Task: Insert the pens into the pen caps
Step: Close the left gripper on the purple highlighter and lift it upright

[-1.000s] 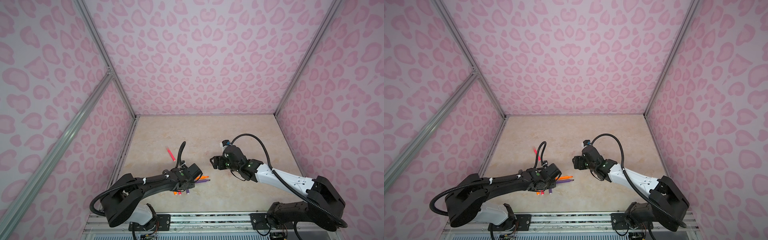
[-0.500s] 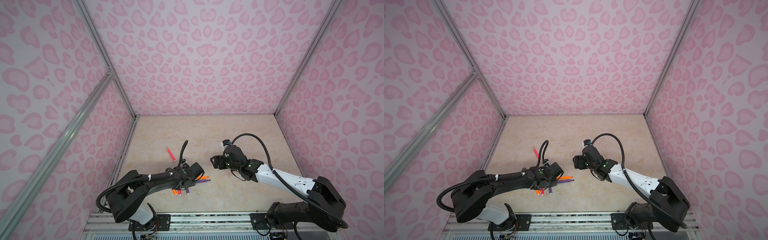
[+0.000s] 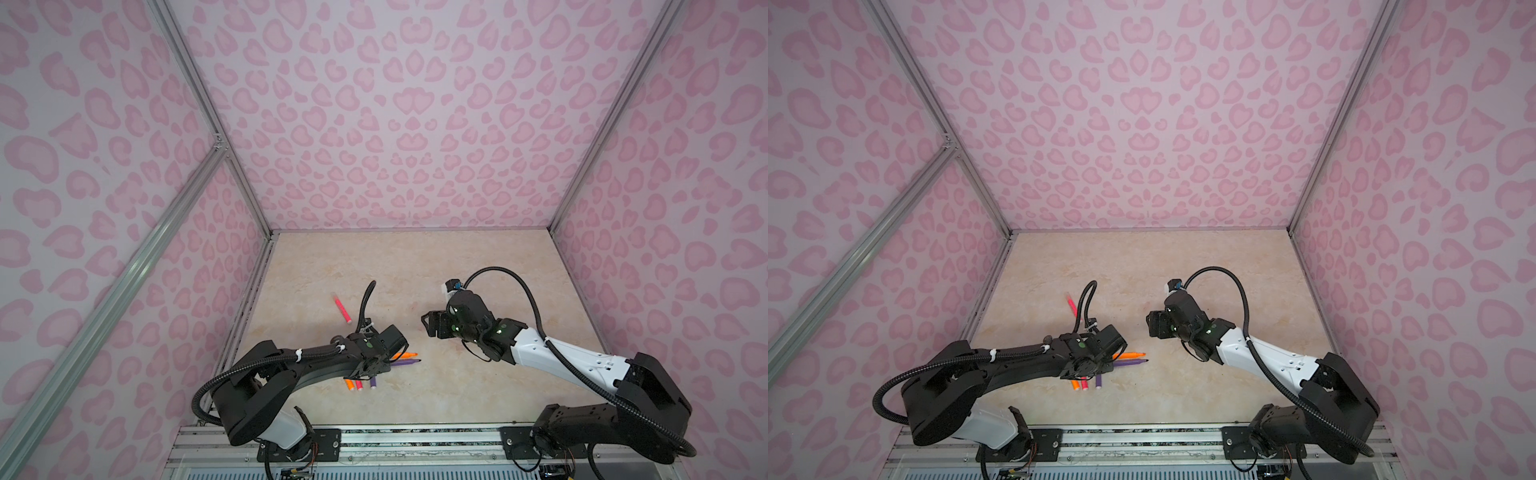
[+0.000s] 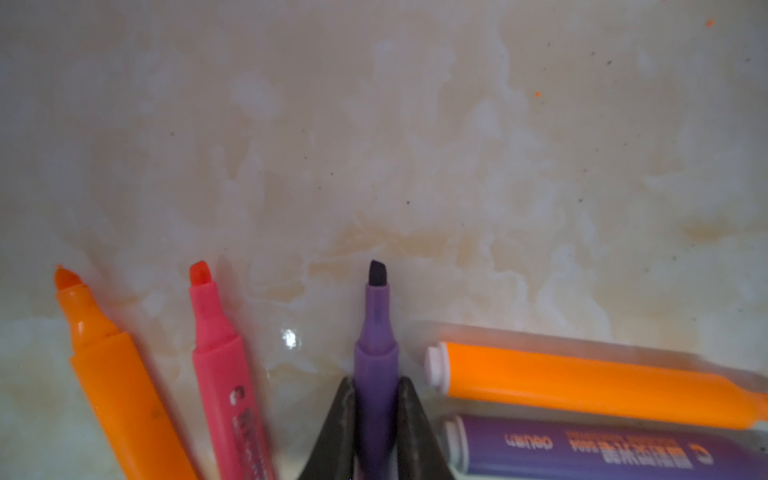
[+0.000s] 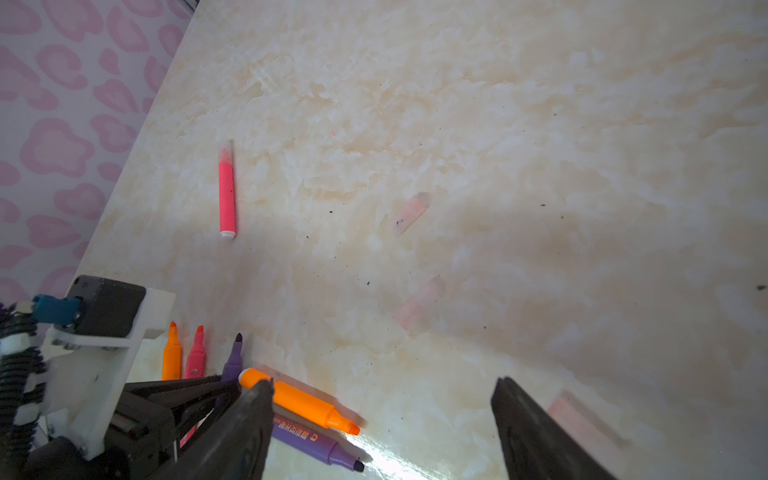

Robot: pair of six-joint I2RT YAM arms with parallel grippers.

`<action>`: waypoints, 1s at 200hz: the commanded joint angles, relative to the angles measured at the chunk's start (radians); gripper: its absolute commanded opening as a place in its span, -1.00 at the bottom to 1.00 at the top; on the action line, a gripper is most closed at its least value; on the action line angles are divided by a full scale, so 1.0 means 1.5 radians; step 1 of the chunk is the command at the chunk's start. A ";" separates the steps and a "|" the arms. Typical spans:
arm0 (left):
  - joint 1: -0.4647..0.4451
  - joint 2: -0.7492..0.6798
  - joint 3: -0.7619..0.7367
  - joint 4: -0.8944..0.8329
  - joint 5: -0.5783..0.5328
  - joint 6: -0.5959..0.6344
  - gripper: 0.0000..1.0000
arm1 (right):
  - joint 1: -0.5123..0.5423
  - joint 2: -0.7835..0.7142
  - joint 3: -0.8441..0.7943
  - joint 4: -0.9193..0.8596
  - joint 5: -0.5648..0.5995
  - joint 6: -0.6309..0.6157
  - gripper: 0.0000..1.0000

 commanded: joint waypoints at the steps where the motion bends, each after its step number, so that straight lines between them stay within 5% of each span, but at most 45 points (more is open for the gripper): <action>1: 0.000 -0.018 0.002 -0.007 0.005 0.015 -0.79 | 0.001 -0.004 -0.006 0.003 0.012 -0.001 0.66; 60: 0.088 -0.114 0.100 -0.030 0.091 0.159 -0.93 | -0.008 -0.055 -0.028 0.001 0.107 -0.020 0.66; 96: 0.136 -0.085 0.264 -0.014 0.170 0.267 -0.93 | -0.015 -0.128 -0.056 0.001 0.135 -0.018 0.66; 132: 0.169 -0.034 0.365 0.037 0.245 0.280 -0.93 | -0.036 -0.219 -0.049 0.017 0.119 0.043 0.66; 168: 0.188 -0.041 0.247 0.239 0.290 0.286 -0.92 | -0.041 -0.240 -0.049 0.042 0.139 0.047 0.66; 200: 0.188 -0.046 0.076 0.474 0.256 0.428 -0.92 | -0.080 -0.238 -0.158 0.174 0.061 0.051 0.68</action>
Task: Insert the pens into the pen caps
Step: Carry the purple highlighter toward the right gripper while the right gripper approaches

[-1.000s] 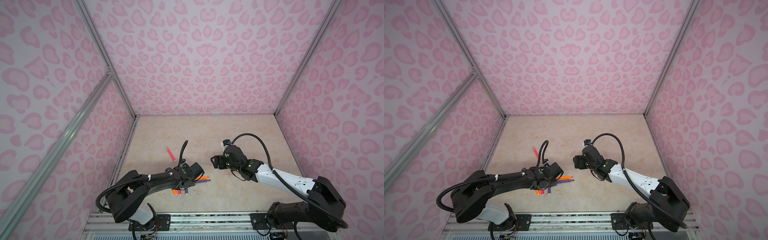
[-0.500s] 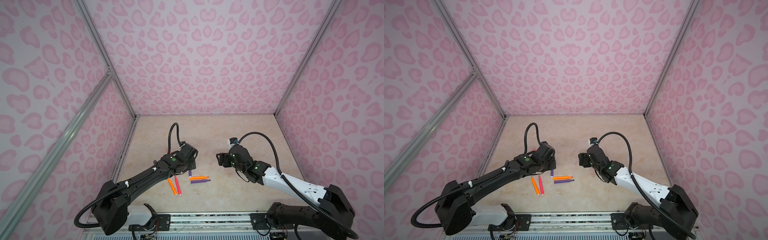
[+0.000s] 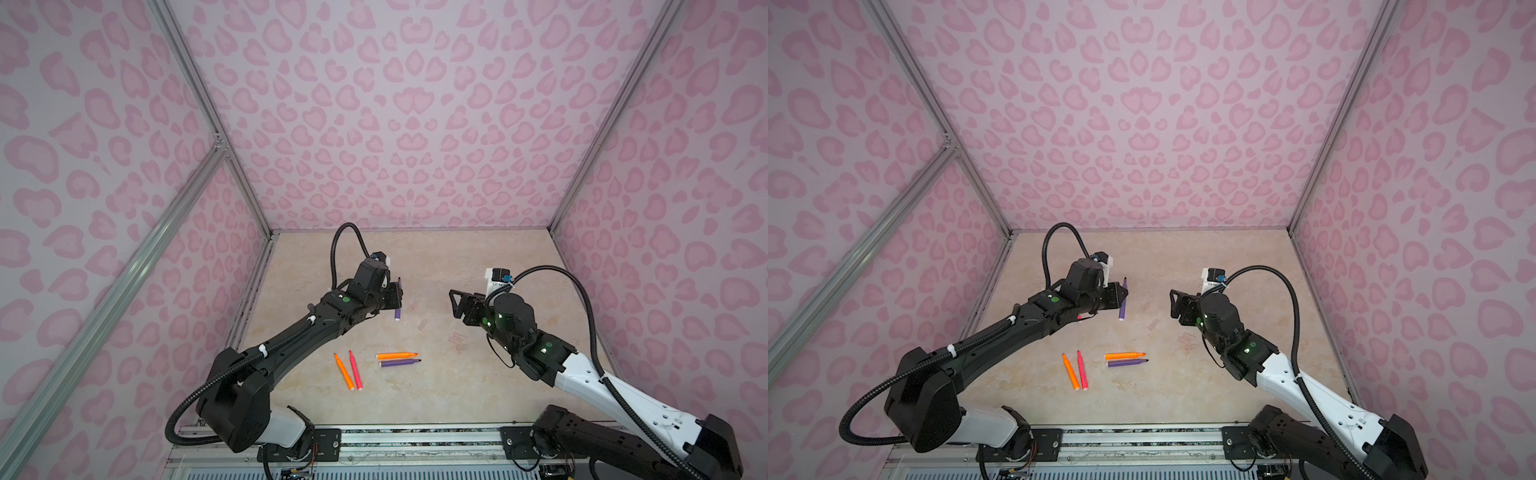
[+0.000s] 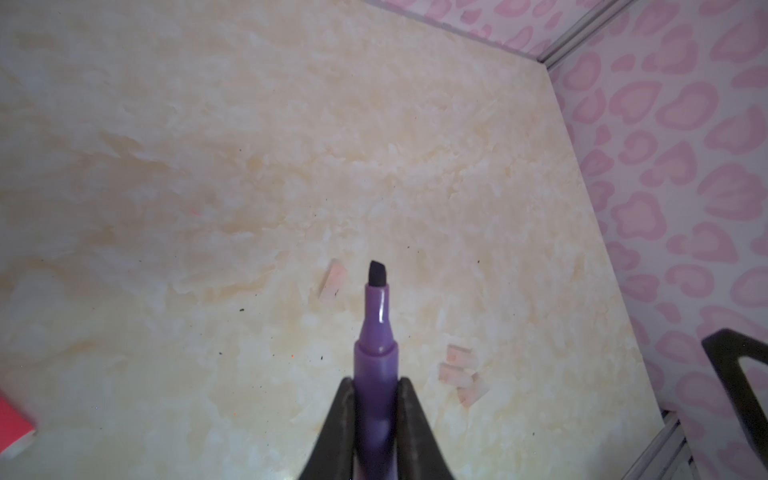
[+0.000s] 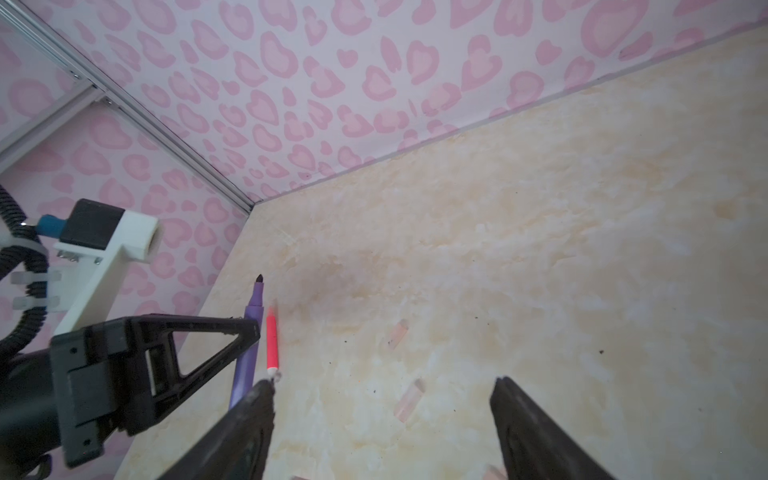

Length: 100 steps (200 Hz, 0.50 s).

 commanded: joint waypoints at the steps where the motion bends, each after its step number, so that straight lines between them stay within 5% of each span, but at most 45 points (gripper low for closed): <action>1: 0.002 -0.005 -0.099 0.241 -0.013 0.110 -0.92 | -0.026 0.004 -0.053 0.093 -0.061 0.009 0.68; 48: 0.000 0.042 -0.085 0.301 0.116 0.162 -0.92 | -0.050 0.041 -0.031 0.112 -0.211 0.022 0.64; 100: -0.068 -0.025 -0.117 0.284 0.045 0.203 -0.92 | -0.044 0.108 -0.033 0.195 -0.317 0.061 0.38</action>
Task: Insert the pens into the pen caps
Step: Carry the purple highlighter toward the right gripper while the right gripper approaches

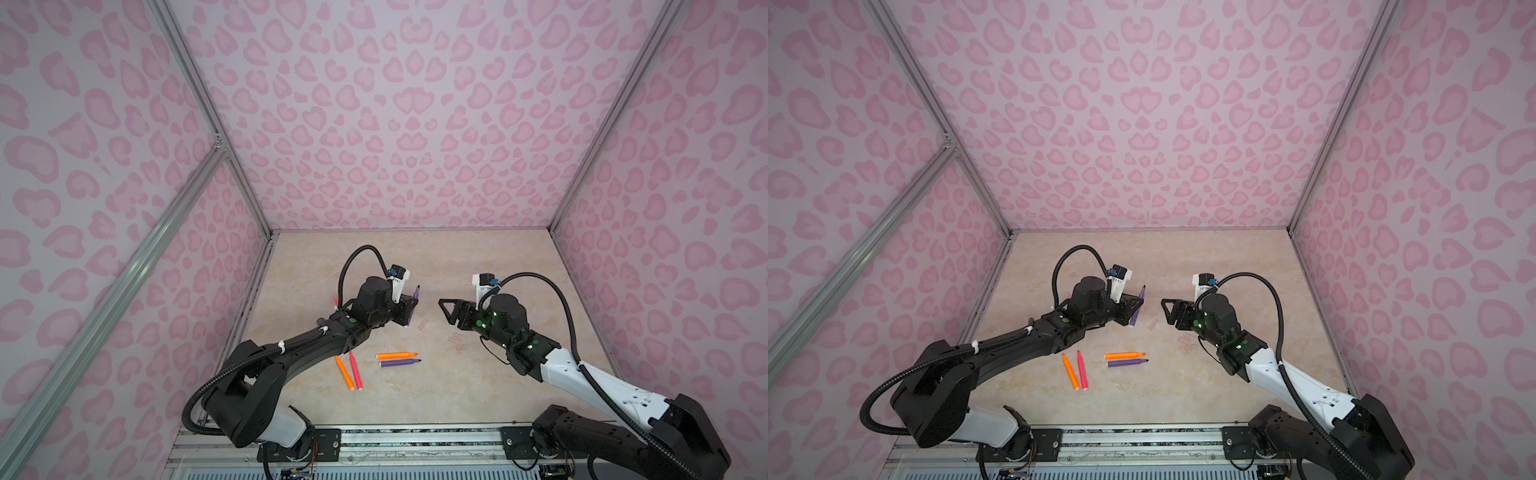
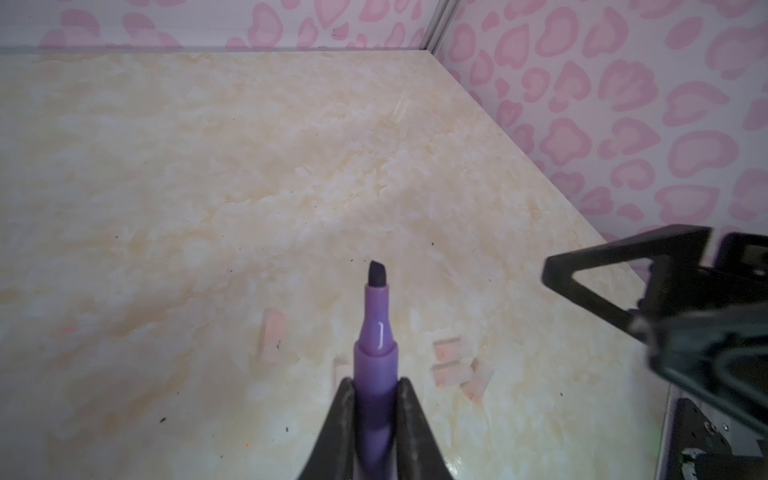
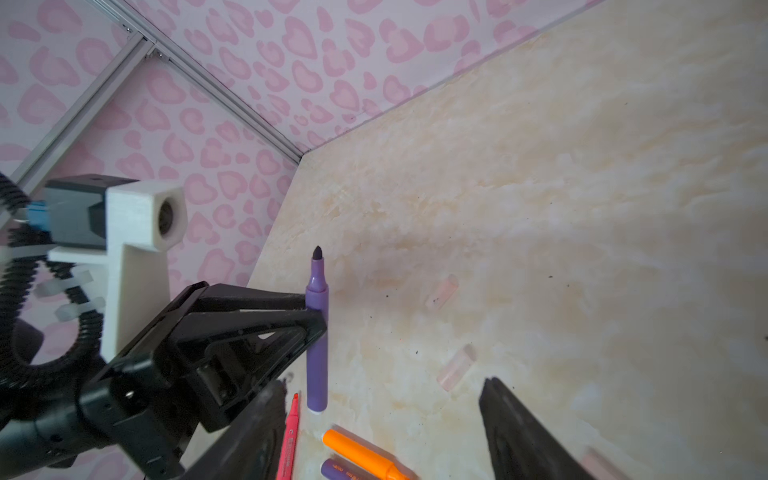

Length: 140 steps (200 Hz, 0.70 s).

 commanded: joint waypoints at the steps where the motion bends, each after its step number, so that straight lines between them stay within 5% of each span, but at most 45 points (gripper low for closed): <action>1: -0.024 -0.032 -0.012 0.036 -0.040 0.038 -0.92 | 0.007 0.019 0.004 0.059 -0.075 0.018 0.37; 140: -0.109 -0.040 -0.004 0.033 -0.083 0.067 -0.92 | 0.050 -0.017 0.006 0.034 -0.028 -0.001 0.12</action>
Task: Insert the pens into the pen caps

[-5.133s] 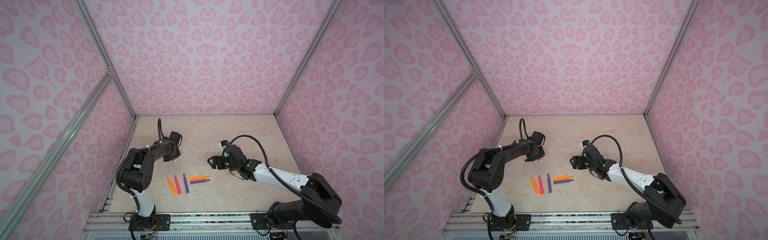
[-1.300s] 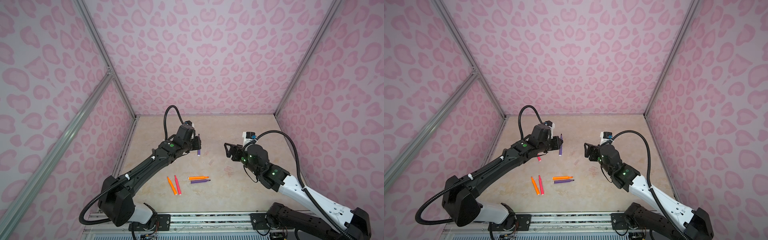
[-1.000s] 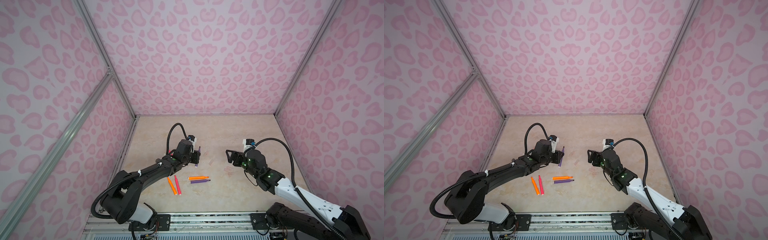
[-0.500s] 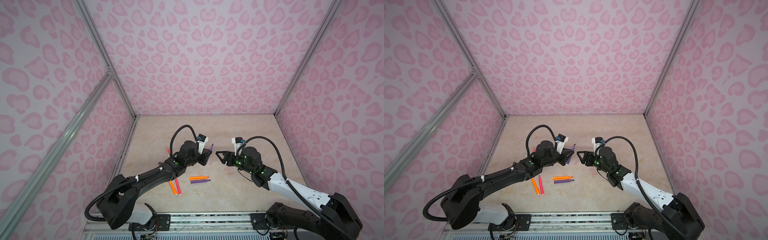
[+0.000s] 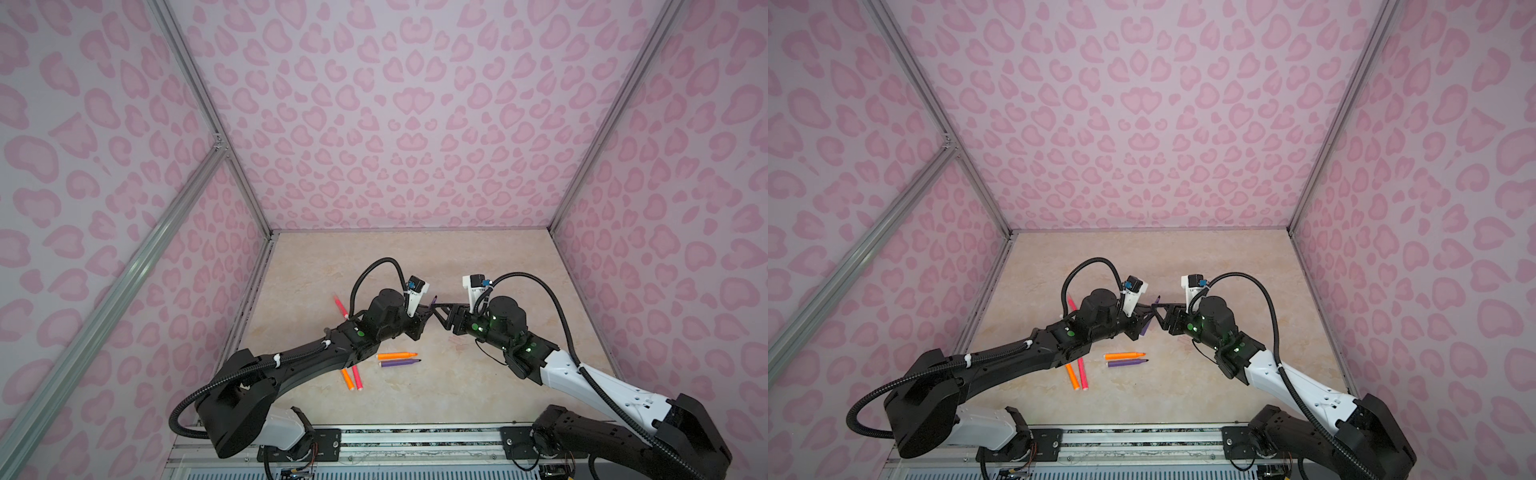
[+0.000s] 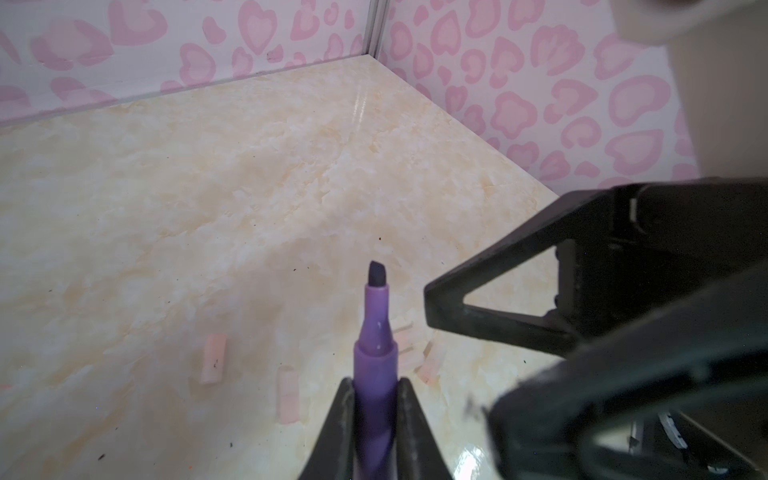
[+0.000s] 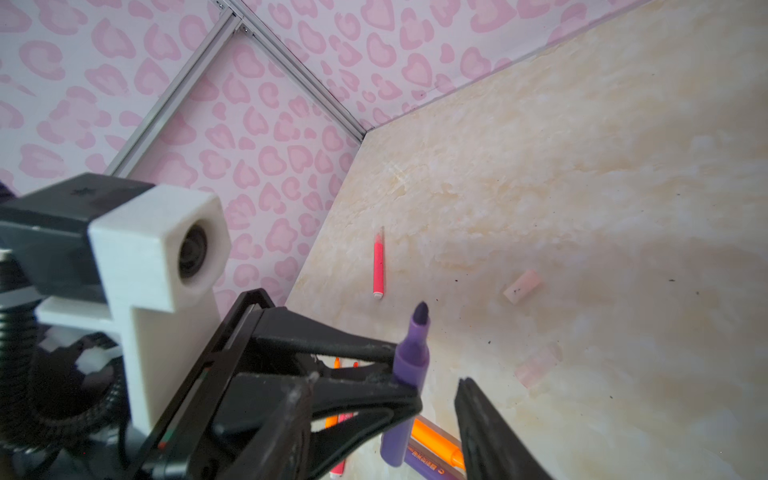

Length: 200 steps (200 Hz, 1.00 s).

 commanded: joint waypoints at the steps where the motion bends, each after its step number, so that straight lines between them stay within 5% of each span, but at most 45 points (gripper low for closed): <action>1: -0.006 -0.014 0.000 0.028 -0.020 0.017 -0.92 | 0.005 0.004 0.004 -0.001 0.020 -0.009 0.12; 152: -0.037 -0.042 -0.018 0.052 -0.034 0.024 -0.92 | 0.032 0.041 0.026 -0.026 0.042 -0.005 -0.26; 200: -0.040 -0.045 -0.022 0.053 -0.056 0.018 -0.92 | 0.053 0.053 0.032 -0.028 0.051 -0.005 -0.52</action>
